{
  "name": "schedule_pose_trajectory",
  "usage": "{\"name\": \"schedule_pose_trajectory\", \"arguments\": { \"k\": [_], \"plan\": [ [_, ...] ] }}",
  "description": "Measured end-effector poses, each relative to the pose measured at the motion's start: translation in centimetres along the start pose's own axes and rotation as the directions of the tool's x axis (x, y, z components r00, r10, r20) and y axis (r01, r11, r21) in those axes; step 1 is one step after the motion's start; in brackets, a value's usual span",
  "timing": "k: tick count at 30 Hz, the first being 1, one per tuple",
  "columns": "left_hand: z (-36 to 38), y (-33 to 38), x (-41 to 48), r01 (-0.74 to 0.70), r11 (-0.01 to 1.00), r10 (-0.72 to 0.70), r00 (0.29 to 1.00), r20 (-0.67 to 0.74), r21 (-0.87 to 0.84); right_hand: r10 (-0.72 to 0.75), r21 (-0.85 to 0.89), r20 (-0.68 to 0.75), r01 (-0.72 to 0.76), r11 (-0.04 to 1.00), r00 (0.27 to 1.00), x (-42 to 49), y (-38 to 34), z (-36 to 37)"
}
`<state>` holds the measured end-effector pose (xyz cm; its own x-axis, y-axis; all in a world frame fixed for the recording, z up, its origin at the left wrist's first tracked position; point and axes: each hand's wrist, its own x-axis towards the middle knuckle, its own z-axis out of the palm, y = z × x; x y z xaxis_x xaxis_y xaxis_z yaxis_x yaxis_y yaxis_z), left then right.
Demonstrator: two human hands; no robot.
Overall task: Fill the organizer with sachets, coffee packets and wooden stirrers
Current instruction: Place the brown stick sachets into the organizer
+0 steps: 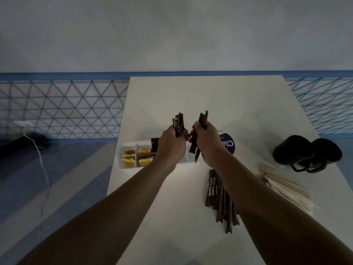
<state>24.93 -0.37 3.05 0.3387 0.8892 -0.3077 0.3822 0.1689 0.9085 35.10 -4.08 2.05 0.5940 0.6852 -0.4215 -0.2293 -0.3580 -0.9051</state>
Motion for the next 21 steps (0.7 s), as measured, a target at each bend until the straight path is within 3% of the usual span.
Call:
{"name": "schedule_pose_trajectory", "arguments": {
  "k": [7, 15, 21],
  "plan": [
    [-0.1, -1.4, 1.6, 0.016, 0.999, -0.011, 0.994, -0.105, 0.043, -0.072, 0.047, -0.008, 0.072, 0.996, 0.997, 1.1, 0.3, 2.9],
    [0.8, -2.6, 2.1, 0.0, 0.994, 0.015, 0.991, -0.136, 0.108, -0.031, 0.077, 0.002, 0.031, 0.997, 1.0, 1.9, 2.3, 3.7],
    [0.8, -2.9, 1.9, -0.059, 0.98, 0.083, 0.99, -0.117, 0.191, -0.075, -0.029, 0.003, 0.075, 0.997, 0.997, 1.8, 2.9, 3.5]
  ]
}}
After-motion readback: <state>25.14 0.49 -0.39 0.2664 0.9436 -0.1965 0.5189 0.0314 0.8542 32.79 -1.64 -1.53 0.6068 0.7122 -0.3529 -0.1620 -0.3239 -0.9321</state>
